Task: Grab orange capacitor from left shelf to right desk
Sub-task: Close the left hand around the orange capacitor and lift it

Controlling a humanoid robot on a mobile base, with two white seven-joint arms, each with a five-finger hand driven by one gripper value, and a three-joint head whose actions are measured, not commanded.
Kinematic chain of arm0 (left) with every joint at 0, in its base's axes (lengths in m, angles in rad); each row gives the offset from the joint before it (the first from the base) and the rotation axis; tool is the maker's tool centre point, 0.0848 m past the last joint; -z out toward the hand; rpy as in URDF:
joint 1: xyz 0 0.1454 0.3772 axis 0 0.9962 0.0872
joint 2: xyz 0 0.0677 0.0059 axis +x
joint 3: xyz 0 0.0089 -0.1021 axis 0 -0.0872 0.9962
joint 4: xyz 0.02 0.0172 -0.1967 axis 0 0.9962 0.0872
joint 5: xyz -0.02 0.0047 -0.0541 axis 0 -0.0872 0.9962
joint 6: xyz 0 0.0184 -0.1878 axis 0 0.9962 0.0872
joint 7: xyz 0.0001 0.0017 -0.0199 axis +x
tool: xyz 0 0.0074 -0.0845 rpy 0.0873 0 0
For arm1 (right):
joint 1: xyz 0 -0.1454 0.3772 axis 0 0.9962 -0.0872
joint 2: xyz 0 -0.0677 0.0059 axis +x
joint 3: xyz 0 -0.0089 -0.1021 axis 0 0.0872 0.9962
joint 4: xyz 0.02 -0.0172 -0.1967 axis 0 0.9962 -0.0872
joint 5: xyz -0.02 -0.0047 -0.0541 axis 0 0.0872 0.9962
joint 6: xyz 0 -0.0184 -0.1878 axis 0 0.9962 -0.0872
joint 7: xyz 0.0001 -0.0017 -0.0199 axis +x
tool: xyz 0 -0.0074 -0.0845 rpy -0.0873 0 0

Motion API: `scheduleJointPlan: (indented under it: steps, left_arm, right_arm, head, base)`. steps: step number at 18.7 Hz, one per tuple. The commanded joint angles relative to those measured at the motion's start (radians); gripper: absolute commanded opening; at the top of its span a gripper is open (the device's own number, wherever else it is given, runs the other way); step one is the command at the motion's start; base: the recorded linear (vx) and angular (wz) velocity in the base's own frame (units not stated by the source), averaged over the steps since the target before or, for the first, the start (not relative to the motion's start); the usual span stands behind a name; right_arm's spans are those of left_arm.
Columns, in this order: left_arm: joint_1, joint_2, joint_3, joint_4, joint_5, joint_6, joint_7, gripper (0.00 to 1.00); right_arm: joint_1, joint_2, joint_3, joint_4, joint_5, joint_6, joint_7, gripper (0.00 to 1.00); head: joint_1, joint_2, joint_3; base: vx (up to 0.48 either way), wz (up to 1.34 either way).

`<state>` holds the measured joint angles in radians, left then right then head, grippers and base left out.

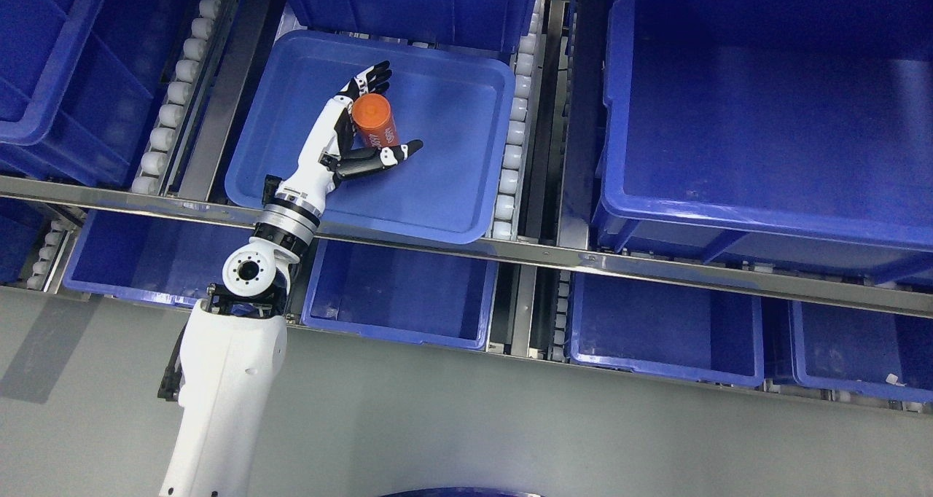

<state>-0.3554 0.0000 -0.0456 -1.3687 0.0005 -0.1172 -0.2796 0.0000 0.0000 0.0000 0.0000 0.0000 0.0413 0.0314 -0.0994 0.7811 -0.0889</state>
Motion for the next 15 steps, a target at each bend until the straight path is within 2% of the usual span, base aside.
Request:
scheduleJointPlan:
  steps: [1,6,13,15]
  left_arm:
    - [-0.013,0.029,0.007,0.101,-0.016,-0.012,-0.003,0.72]
    - [-0.066,0.023,0.026,0.189,-0.016,-0.048,-0.001,0.57]
    - [-0.074,0.017,0.035,0.227,-0.011,-0.157,-0.006,0.23]
    - [-0.073,0.017,0.035,0.238,-0.004,-0.211,-0.006,0.06]
  right_arm:
    - [-0.002,-0.017,-0.011,-0.034,0.005,0.000,0.001,1.00]
    - [-0.002,-0.017,-0.011,-0.034,0.005,0.000,0.001,1.00]
    - [-0.002,-0.017,-0.011,-0.034,0.005,0.000,0.001,1.00]
    - [-0.002,-0.017,-0.011,-0.034,0.005,0.000,0.001,1.00]
  head:
    - [0.0000,0.000,0.000]
    - [0.0000,0.000,0.000]
    - [0.0000,0.000,0.000]
    - [0.0000,0.000,0.000]
  base:
    - [0.000,0.00]
    - [0.000,0.00]
    - [0.000,0.00]
    - [0.000,0.00]
